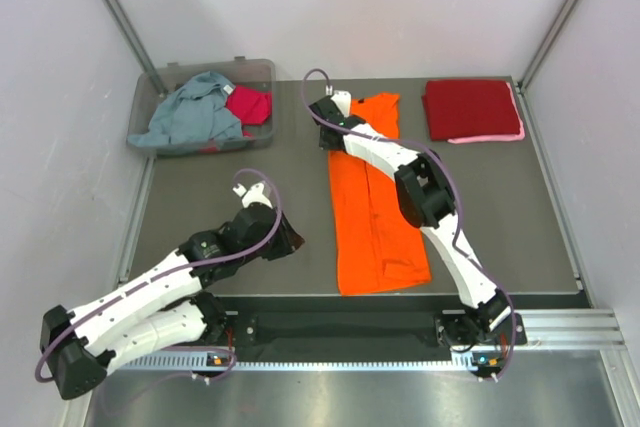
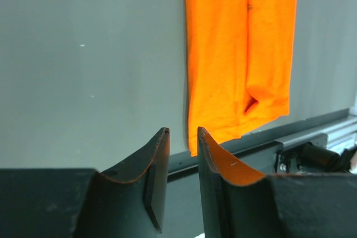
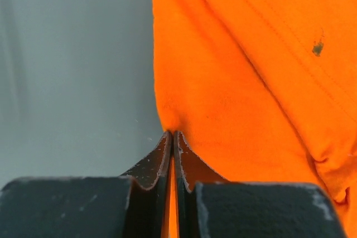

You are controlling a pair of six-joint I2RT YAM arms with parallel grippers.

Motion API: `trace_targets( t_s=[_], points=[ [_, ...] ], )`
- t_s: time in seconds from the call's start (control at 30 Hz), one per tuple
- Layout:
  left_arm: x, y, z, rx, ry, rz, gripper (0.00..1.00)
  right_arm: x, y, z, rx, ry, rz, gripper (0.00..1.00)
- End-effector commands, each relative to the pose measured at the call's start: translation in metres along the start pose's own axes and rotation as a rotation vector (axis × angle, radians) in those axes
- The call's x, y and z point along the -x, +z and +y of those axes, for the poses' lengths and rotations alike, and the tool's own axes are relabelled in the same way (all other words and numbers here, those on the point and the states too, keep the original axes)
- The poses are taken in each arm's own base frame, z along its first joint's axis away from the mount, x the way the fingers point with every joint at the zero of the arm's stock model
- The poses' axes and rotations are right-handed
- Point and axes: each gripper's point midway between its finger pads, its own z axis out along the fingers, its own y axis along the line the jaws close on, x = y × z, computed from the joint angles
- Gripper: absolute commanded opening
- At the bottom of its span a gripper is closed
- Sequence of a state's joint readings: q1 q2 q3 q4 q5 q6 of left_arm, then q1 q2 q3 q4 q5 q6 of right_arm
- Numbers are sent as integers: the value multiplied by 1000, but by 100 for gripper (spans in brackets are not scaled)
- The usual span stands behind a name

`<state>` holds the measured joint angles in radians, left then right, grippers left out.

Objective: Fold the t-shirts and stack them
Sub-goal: Fold the tshirt

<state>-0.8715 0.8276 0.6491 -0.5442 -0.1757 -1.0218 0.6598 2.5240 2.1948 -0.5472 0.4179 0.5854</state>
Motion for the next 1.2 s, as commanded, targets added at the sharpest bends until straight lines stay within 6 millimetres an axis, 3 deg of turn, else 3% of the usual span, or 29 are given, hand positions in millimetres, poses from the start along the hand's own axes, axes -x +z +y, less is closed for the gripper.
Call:
trace_targets(
  t_s=[0.0,0.33,0.5,0.53,0.6,0.63,0.7,0.73,0.77,0.8,0.87,0.9,0.93,0.97,1.0,1.03,1.07,1.1,1.13,1.17],
  points=[
    [8,6,-4,-13,20,-10,32,-2,20,8,69,68,33,0],
    [14,29,5,-1,18,32,33,38,27,19,153,156,-57,0],
    [4,38,3,-30,42,96,35,59,9,20,194,138,-89,13],
    [2,39,0,-41,40,105,36,75,-7,23,217,142,-118,16],
    [-6,42,0,-55,25,139,36,83,-22,20,221,125,-127,20],
    [-5,44,-5,-79,15,134,37,100,-44,19,237,127,-154,22],
    [-15,47,-4,-103,10,167,39,102,-64,12,233,100,-145,25],
    [-17,48,-5,-116,7,174,40,122,-93,9,249,104,-181,27],
    [-18,51,-6,-123,2,177,40,123,-104,4,246,97,-180,29],
    [-26,55,-2,-112,4,210,40,126,-128,-8,242,85,-174,33],
    [-31,60,-2,-116,8,229,40,124,-147,-26,233,76,-154,36],
    [-38,66,4,-100,6,253,40,105,-146,-45,204,51,-94,37],
    [-42,68,5,-102,6,266,40,110,-172,-51,245,48,-99,39],
    [-44,70,6,-104,4,273,40,104,-181,-61,245,40,-79,39],
    [-49,75,8,-108,-5,283,40,76,-177,-83,206,10,2,40],
    [-53,76,5,-126,-4,295,41,76,-202,-92,226,4,-6,41],
    [-57,78,5,-124,-7,302,41,45,-200,-109,192,-21,62,41],
    [-58,80,3,-132,-3,297,41,31,-209,-123,167,-42,89,41],
    [-62,81,0,-138,6,305,41,30,-232,-132,179,-42,61,41],
    [-68,84,1,-130,7,319,41,-2,-231,-147,154,-59,121,41]
  ],
)
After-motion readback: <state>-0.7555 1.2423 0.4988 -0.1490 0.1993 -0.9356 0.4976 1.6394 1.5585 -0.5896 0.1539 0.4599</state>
